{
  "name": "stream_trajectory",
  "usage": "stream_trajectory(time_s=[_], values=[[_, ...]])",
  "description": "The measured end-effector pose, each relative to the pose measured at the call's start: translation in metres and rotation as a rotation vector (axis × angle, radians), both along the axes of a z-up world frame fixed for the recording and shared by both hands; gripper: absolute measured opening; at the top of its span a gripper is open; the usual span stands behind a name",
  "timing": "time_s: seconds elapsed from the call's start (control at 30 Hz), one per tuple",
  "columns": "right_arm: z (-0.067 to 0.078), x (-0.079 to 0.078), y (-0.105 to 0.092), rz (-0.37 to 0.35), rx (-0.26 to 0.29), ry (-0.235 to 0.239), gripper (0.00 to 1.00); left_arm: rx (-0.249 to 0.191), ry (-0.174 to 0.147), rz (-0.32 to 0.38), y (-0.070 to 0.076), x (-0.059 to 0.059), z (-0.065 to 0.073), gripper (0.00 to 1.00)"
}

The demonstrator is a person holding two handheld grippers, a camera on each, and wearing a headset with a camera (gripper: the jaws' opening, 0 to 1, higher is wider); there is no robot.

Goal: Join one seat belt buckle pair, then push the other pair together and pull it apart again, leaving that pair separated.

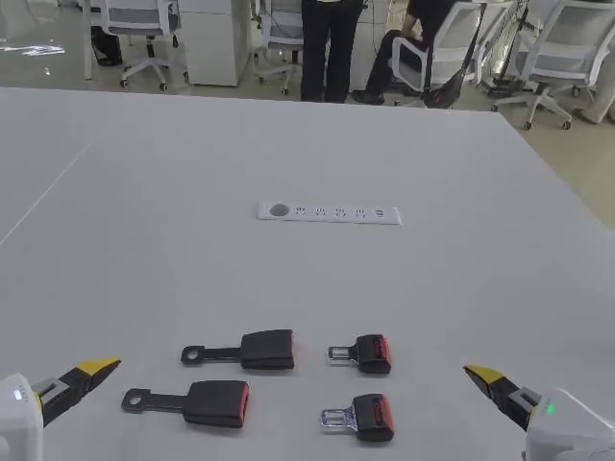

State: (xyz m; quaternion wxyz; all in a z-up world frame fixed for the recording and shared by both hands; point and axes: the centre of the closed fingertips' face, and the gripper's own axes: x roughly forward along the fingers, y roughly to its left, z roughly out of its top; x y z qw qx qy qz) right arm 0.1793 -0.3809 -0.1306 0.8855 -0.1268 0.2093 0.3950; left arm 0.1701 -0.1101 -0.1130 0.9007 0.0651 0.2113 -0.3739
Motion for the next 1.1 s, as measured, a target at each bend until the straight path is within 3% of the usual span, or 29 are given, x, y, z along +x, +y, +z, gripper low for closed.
stream_trajectory(time_s=[0.9,1.1], values=[[0.0,0.0001,-0.0006,0.006,-0.01,0.002,0.99,0.005,0.02,-0.021,0.0029,-0.0003,-0.0059,0.98],[0.0009,0.001,-0.0012,0.019,-0.022,-0.002,0.99,0.029,0.015,-0.044,0.0022,-0.0005,-0.0054,0.98]])
